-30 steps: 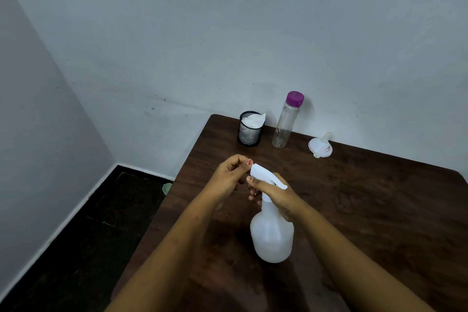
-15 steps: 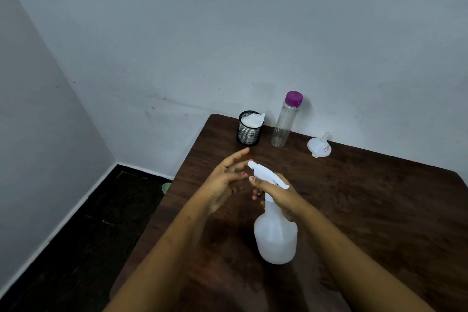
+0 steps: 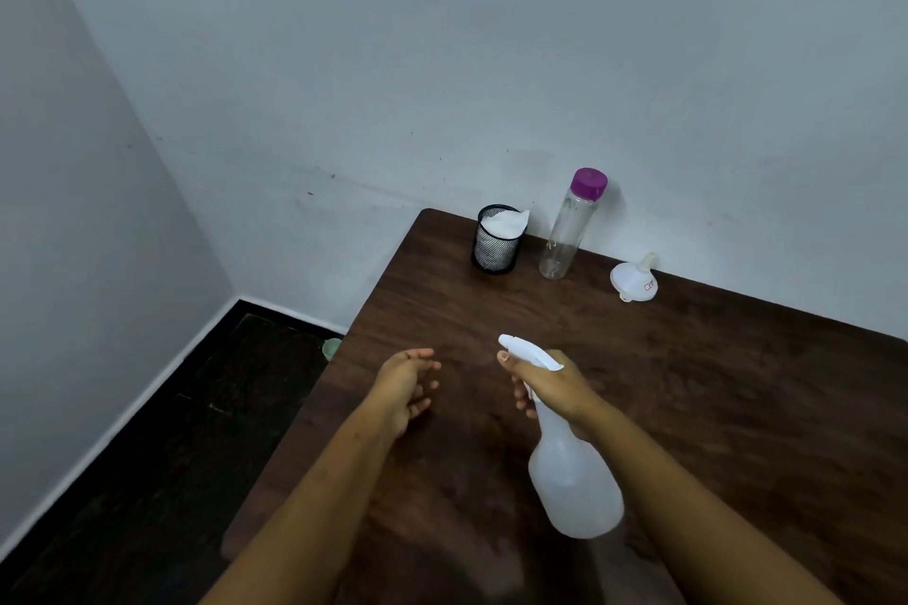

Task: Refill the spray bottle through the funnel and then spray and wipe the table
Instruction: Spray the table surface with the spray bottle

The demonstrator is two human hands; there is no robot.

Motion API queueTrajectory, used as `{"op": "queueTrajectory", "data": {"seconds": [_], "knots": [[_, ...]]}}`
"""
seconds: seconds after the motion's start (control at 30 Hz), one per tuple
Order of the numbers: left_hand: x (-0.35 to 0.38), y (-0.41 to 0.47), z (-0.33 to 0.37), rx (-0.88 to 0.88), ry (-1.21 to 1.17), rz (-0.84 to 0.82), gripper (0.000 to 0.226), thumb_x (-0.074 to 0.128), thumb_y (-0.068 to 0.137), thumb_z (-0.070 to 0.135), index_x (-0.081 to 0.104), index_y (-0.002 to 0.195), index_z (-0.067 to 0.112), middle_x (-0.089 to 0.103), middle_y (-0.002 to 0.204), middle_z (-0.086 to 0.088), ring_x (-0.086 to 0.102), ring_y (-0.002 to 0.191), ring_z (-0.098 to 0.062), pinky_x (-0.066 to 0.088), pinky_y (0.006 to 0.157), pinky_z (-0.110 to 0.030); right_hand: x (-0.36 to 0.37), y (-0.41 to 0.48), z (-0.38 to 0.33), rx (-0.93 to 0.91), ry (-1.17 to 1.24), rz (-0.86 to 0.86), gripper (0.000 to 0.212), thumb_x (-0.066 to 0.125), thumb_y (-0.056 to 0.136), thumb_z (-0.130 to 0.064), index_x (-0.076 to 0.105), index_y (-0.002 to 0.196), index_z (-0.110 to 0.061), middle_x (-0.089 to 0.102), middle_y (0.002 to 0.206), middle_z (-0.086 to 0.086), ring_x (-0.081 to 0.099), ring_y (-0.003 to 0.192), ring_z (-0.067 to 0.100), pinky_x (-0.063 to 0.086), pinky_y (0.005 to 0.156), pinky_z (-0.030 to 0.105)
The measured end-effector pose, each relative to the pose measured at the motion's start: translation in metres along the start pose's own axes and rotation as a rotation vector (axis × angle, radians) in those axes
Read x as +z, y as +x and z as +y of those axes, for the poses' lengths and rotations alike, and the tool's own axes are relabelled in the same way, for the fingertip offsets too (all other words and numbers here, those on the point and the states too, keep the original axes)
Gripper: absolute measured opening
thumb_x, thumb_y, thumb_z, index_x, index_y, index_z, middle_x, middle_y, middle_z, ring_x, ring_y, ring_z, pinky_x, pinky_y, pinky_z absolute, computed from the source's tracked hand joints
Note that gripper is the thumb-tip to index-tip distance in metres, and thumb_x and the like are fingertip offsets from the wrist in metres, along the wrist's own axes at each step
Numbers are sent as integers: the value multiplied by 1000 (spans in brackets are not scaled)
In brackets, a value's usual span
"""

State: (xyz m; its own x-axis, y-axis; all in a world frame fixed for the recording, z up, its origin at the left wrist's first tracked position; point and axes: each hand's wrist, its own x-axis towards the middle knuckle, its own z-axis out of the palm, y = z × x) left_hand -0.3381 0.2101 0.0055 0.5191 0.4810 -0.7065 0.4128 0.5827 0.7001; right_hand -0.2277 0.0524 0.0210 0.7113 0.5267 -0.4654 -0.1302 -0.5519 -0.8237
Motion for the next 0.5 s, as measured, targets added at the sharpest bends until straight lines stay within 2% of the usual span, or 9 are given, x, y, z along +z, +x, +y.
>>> {"op": "queueTrajectory", "data": {"seconds": [0.13, 0.33, 0.43, 0.5], "knots": [[-1, 1, -3, -31, 38, 0, 17, 45, 97, 17, 61, 102, 23, 64, 98, 1, 58, 92, -18, 44, 81, -33, -4, 0, -8, -15, -20, -119, 37, 63, 86, -46, 69, 89, -10, 70, 86, 7, 66, 80, 16, 54, 68, 27], [-2, 3, -6, -54, 22, -18, 16, 45, 97, 18, 60, 101, 22, 64, 97, 2, 58, 88, -17, 44, 74, -31, 5, 3, -5, 8, -14, 98, 40, 65, 84, -46, 63, 97, -8, 66, 76, 5, 63, 67, 13, 50, 56, 22], [1, 1, -5, -55, 34, -12, 17, 45, 97, 18, 61, 98, 23, 64, 95, 2, 58, 87, -16, 45, 76, -31, 9, 3, -5, 10, -40, 121, 43, 66, 84, -45, 60, 104, -7, 64, 72, 5, 60, 62, 12, 47, 52, 20], [2, 0, -5, -51, 35, -18, 17, 45, 97, 18, 61, 96, 23, 65, 94, 3, 58, 86, -16, 44, 75, -31, 8, 4, -5, -3, -33, 113, 41, 66, 84, -44, 61, 102, -8, 66, 74, 5, 62, 64, 12, 49, 54, 20]]}}
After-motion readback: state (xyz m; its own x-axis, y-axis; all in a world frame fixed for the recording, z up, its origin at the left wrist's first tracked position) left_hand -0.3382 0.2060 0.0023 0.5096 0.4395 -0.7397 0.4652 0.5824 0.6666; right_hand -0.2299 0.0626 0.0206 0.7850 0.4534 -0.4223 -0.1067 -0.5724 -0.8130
